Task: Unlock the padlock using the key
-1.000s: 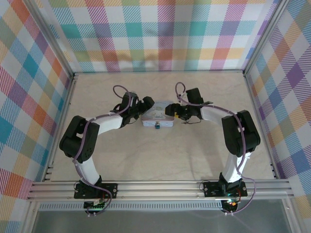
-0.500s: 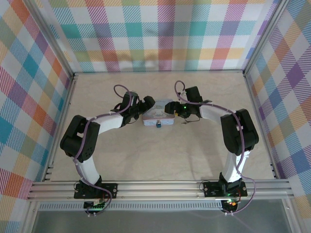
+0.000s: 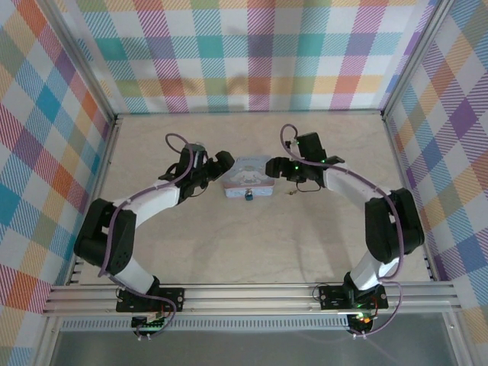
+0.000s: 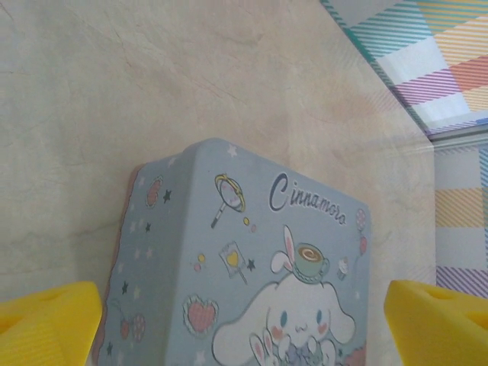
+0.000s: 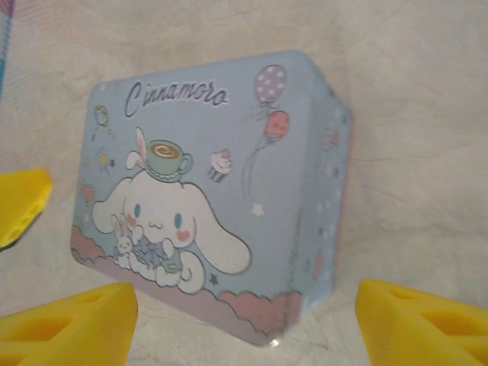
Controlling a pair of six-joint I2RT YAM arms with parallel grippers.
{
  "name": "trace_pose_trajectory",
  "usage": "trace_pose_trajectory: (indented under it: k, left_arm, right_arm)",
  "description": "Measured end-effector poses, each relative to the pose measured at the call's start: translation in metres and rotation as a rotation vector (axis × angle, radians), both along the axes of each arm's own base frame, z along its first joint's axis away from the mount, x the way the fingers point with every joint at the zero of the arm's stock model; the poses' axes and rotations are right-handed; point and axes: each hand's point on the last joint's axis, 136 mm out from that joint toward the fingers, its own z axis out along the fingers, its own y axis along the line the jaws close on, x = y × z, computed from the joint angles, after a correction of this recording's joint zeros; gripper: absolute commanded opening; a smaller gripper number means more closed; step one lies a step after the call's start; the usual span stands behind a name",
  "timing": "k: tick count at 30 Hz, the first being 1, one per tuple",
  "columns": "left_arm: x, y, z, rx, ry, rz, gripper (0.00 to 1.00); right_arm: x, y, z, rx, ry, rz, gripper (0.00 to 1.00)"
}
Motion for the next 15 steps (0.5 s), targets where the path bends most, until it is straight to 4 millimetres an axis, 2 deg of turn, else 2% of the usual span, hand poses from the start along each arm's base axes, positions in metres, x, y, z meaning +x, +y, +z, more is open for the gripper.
trace_pose_trajectory:
  k: [5,10,15]
  left_arm:
    - [-0.027,-0.001,0.011,0.046,0.009,-0.029,0.94]
    - [-0.065,-0.028,0.001,0.100,0.059,-0.136,0.94]
    - [-0.094,-0.048,-0.011,0.145,0.101,-0.213,0.94]
  right_arm:
    - [-0.012,-0.027,-0.008,-0.122,0.050,-0.080,0.65]
    - [-0.025,-0.052,-0.025,-0.236,0.131,-0.166,0.56]
    - [-0.029,-0.065,-0.034,-0.286,0.179,-0.233,0.50]
